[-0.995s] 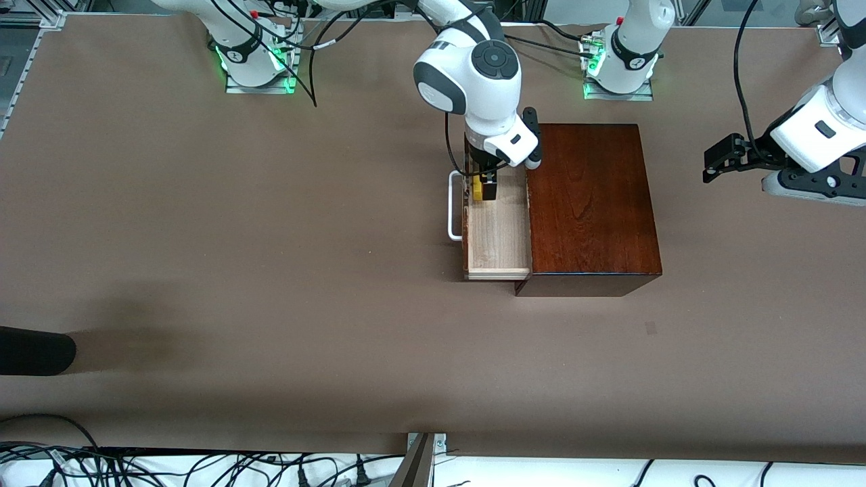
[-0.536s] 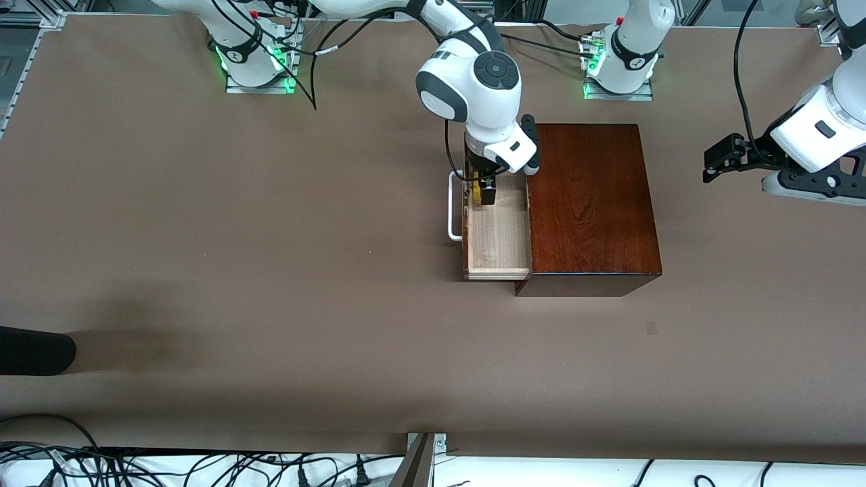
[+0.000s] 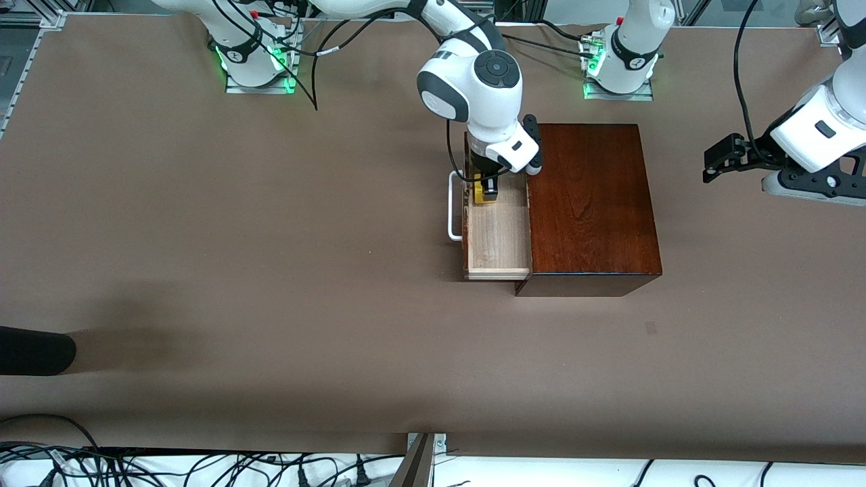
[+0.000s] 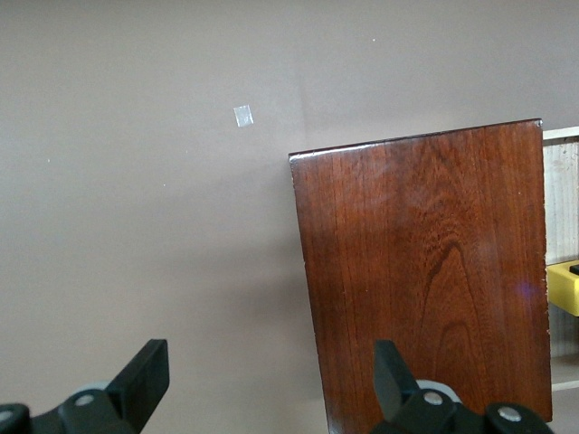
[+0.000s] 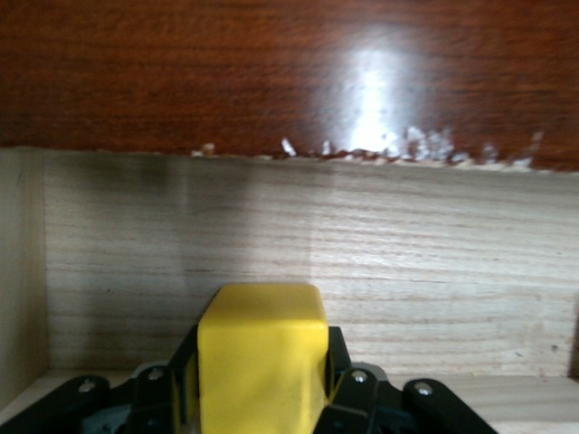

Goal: Open drawer, take yellow block, close drawer
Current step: 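Lower the right gripper and close it on the yellow cube, then lift the yellow cube out with the right gripper while the left gripper reaches the drawer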

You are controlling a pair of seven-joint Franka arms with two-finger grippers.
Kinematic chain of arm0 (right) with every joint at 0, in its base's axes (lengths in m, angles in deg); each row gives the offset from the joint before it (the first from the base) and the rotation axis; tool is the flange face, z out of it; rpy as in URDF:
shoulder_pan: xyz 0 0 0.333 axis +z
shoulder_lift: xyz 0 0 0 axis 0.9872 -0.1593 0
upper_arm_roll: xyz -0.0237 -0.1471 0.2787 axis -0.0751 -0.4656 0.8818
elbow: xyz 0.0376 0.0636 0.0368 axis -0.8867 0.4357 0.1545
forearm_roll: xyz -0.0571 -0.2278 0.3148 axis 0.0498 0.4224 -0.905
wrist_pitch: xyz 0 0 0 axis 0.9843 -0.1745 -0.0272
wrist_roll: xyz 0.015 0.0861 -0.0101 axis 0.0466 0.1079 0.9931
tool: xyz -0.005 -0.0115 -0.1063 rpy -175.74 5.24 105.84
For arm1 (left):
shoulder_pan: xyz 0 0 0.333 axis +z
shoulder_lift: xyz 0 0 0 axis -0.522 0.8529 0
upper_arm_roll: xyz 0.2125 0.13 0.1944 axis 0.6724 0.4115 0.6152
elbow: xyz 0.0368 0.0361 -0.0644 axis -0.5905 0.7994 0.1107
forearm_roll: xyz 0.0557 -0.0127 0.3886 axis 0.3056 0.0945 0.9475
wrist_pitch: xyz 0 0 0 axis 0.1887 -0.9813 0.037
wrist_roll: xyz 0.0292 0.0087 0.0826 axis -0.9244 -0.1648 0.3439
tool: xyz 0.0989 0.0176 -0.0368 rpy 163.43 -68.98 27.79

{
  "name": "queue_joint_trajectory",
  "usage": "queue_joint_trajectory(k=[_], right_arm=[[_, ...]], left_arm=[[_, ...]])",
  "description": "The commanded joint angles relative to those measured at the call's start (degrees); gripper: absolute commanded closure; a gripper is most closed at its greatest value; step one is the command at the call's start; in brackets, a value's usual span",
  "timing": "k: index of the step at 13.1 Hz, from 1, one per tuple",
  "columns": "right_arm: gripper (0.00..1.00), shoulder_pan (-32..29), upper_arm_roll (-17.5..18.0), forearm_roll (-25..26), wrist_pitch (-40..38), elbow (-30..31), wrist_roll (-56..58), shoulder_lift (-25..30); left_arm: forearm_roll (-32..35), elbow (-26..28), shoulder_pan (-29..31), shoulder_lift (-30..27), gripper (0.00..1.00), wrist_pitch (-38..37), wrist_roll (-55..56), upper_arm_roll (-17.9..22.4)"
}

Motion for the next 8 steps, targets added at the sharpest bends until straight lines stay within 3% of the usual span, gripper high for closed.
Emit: queue_joint_trajectory(k=[1,4,8], right_arm=[[1.0,0.55,-0.74,0.55,-3.8,-2.98,-0.13,-0.24],[1.0,0.03,-0.82,-0.06,-11.71,-8.16,-0.39,1.51],[1.0,-4.71,-1.0,-1.91,-14.1,-8.17,-3.2,7.83]], left_arm=[[0.78,-0.44,-0.1,-0.56,0.0,-0.95,-0.99,-0.08],[0.78,-0.44,-0.01,-0.56,0.0,-0.86,-0.99,-0.08],[0.78,-0.44,-0.02,-0.56,0.0,-0.95,-0.99,-0.08]])
